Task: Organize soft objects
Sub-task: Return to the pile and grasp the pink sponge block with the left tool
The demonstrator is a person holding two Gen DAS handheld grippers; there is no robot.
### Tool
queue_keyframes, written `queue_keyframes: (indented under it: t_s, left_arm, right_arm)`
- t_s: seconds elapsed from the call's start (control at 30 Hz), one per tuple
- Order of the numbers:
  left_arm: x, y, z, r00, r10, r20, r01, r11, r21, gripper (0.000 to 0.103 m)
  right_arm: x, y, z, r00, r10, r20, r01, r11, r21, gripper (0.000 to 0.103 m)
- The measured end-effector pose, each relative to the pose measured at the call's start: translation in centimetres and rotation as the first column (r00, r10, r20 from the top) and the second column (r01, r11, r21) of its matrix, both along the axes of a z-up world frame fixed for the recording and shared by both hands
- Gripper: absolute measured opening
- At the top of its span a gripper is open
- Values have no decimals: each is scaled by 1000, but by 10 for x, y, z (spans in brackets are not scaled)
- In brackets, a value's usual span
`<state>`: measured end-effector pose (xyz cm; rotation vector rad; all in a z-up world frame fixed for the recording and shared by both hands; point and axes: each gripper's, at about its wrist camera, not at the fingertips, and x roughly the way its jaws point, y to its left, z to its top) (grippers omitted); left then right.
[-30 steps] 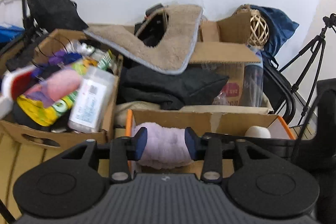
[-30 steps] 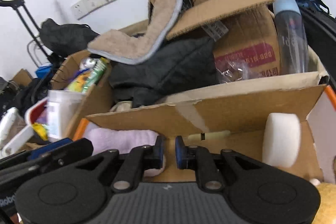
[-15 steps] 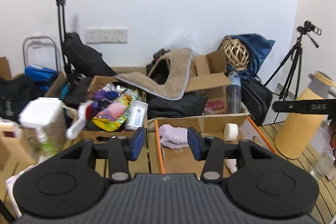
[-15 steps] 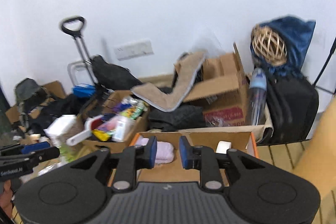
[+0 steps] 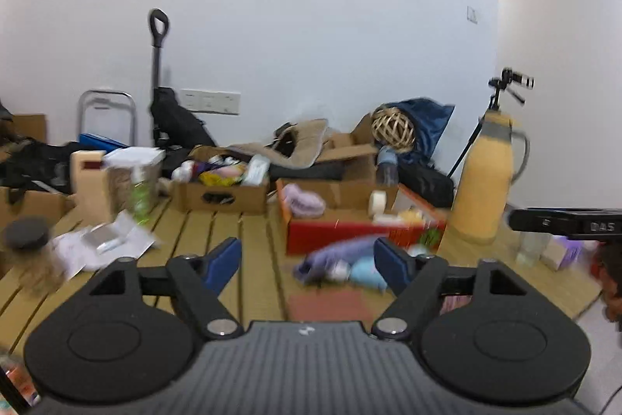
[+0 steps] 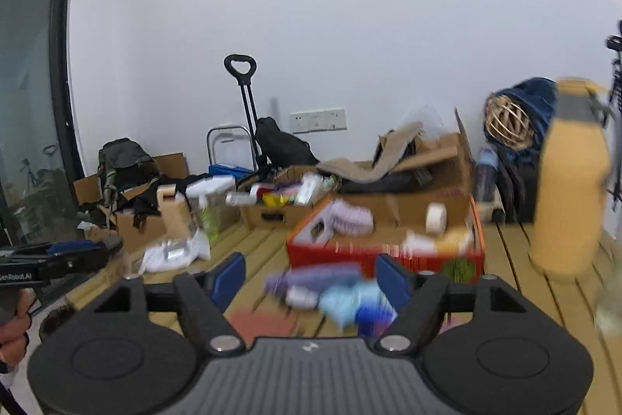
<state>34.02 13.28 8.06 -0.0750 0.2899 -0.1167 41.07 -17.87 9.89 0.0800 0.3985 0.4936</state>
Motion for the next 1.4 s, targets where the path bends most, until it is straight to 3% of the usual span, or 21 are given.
queue_keyframes:
  t_s: [0.07,0.13,0.2,0.27,0.37,0.63,0.87,0.97,1.07,1.13,1.2,1.4]
  left_arm:
    - [-28,-2,-25,999,26,-18,-27,999,-27,82]
    - [-46,-3,-44,998,15,-54,-19,998,-65,82]
    - [-48,-5,-53,997,-13,-74,7,997,-71,82]
    - [-44,-4,-53,998,-6,-64,3,998,-59,82]
    - [-31,-3,-53,998,4,-63,-9,997,-79,82]
    - [41,-3,-86,987,-6,-158,-21,985,-169,81]
    - [108,-4,-107,975,-28,-222,-10,985,-171,74]
    - [133,0,-111,969,-27,-245,-16,985,-174,66]
    - [152,6,-118,959,-47,-280,-16,976,-218,49]
    - [162,11,-124,949,-87,-304,-1,961,-277,35]
    - [167,16,-132,946,-108,-305,5,947,-320,34]
    - [169,19,-138,952,-117,-284,10,936,-351,34]
  right_arm:
    - [-42,-1,-27,999,-43,5,43,999,-32,86]
    - [-67,-6,-50,994,-93,-52,92,996,-15,91]
    - [-74,-1,-65,989,-78,-123,69,995,-72,89]
    - [-75,3,-66,990,-86,-108,75,992,-101,89]
    - [-68,8,-66,993,-70,-91,65,996,-57,88]
    - [-10,41,-96,982,-32,-184,27,999,-26,80]
    - [59,65,-117,969,5,-246,0,1000,18,70]
    - [86,79,-124,965,31,-261,-22,999,36,63]
    - [116,95,-133,956,65,-285,-53,997,51,51]
    - [131,101,-139,947,90,-307,-69,994,79,34]
    - [140,103,-147,940,116,-319,-82,990,119,26]
    - [154,90,-161,916,174,-362,-90,967,239,27]
